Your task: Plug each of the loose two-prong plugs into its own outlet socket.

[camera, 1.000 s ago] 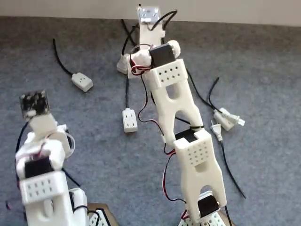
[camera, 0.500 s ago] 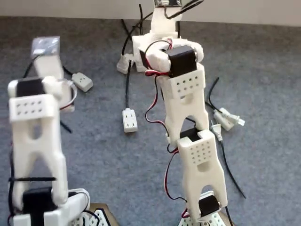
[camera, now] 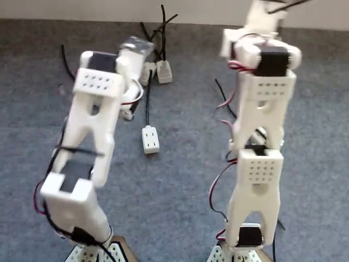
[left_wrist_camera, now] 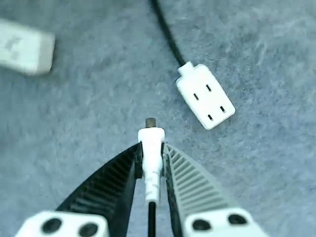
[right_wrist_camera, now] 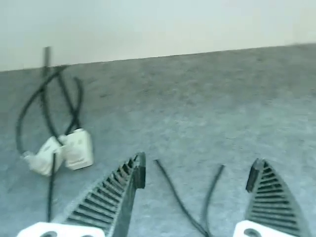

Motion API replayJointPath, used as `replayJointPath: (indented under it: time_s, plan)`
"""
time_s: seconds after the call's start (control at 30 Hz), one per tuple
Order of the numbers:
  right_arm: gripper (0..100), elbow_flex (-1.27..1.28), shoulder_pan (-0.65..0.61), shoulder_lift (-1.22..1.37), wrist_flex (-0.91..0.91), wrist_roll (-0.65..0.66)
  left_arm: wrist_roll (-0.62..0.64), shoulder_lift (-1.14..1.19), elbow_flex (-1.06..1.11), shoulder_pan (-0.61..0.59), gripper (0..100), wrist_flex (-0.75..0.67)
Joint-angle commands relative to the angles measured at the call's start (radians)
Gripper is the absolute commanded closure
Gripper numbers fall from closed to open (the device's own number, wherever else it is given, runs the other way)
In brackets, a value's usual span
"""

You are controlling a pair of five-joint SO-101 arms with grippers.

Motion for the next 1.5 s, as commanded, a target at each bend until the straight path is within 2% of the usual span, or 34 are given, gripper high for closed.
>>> replayJointPath:
  time_s: [0.0, 0.27, 0.43, 0.57, 0.7, 0.8, 0.93, 1.2, 1.47]
  plan:
    - [67.6, -0.102, 0.071, -0.076, 0.041, 0.008, -0.196, 0.128, -0.128, 0.045, 99, 0.021]
    - [67.6, -0.102, 0.166, -0.073, 0.041, 0.009, -0.62, 0.151, -0.134, 0.117, 99, 0.021]
    - [67.6, -0.102, 0.229, -0.071, 0.041, 0.012, -0.721, 0.151, -0.108, 0.176, 99, 0.023]
    - [67.6, -0.102, 0.283, -0.07, 0.038, 0.015, -0.85, 0.151, -0.027, 0.203, 99, 0.023]
    - [67.6, -0.102, 0.303, -0.068, 0.036, 0.127, -0.957, 0.151, 0.053, 0.216, 99, 0.023]
    - [67.6, -0.101, 0.305, -0.068, 0.035, 0.178, -1.002, 0.15, 0.068, 0.206, 99, 0.023]
    - [67.6, -0.099, 0.318, -0.067, 0.004, 0.181, -1.042, 0.128, 0.068, 0.188, 99, 0.023]
    - [67.6, 0.077, 0.394, -0.074, -0.136, 0.18, -1.046, 0.097, 0.067, 0.196, 99, 0.02]
    - [67.6, 0.094, 0.392, -0.077, -0.139, 0.176, -1.043, 0.097, 0.03, 0.196, 99, 0.02]
